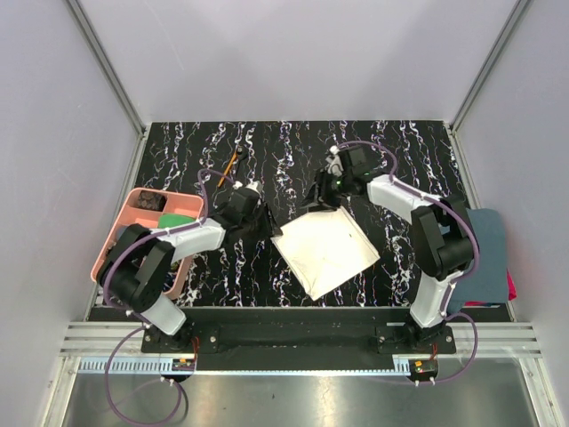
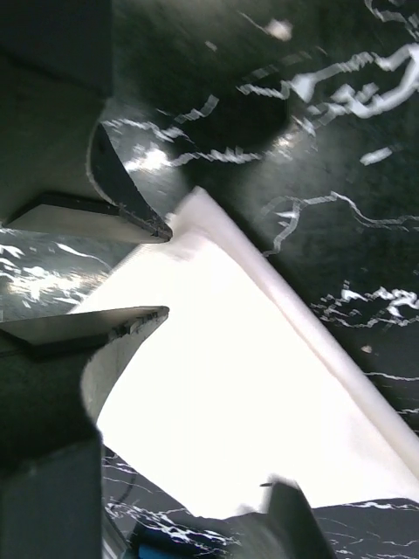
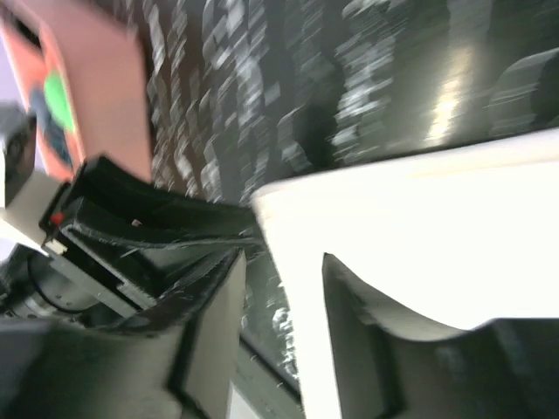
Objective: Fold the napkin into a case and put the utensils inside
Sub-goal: Fold the square-folded napkin at the center of the board.
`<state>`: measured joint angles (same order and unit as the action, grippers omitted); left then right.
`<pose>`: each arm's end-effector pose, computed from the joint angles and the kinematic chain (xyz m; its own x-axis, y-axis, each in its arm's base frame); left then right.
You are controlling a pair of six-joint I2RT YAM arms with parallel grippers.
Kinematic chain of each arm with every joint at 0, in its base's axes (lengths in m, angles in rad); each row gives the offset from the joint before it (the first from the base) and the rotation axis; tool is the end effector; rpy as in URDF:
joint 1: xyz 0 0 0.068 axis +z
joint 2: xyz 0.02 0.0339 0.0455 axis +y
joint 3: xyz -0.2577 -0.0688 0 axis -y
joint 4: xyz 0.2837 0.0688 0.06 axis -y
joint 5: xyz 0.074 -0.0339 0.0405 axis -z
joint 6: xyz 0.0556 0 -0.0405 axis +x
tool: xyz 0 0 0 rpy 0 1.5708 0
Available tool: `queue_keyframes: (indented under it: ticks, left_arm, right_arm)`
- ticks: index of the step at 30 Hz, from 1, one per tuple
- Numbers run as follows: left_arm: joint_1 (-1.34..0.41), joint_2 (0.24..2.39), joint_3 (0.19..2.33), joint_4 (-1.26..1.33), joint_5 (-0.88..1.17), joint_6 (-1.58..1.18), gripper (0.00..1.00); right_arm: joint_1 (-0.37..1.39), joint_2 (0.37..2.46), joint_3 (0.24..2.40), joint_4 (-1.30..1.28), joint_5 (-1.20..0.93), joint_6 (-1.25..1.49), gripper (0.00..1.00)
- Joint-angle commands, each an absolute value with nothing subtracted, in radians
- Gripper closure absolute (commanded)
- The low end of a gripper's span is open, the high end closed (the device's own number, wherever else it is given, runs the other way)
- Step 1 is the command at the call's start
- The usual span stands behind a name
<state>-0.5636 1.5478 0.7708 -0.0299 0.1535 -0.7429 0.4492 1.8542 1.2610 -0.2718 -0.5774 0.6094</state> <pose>0.2893 -0.1929 0.1219 -0.8672 -0.2427 -0.4348 0.0418 0.8346 -0.5492 0.3823 0.2180 0.1603 -0.9530 0.0730 -0.2941 -0.1675 0.6820 0.7119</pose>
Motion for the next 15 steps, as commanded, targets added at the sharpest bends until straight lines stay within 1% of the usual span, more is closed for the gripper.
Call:
queue_keyframes:
  ticks: [1, 4, 5, 8, 11, 15]
  left_arm:
    - [-0.568, 1.618, 0.848, 0.054, 0.172, -0.755, 0.63]
    - [-0.566, 1.635, 0.853, 0.046, 0.160, -0.750, 0.64]
    - [-0.566, 1.634, 0.848, 0.048, 0.161, -0.750, 0.64]
    - [-0.595, 1.588, 0.842, 0.043, 0.178, -0.746, 0.66]
    - [-0.646, 1.504, 0.854, -0.035, 0.140, -0.744, 0.66]
    - [-0.698, 1.375, 0.822, -0.064, 0.003, -0.761, 0.64]
  right_arm:
    - [0.367, 1.845, 1.275, -0.336, -0.538, 0.493, 0.59]
    - [0.332, 1.884, 1.310, -0.337, -0.538, 0.469, 0.66]
    - [0.322, 1.903, 1.327, -0.337, -0.545, 0.463, 0.70]
    - [0.292, 1.925, 1.341, -0.344, -0.554, 0.451, 0.73]
    - [0.275, 1.921, 1.333, -0.342, -0.555, 0.439, 0.73]
    - [0.259, 1.899, 1.316, -0.364, -0.560, 0.419, 0.71]
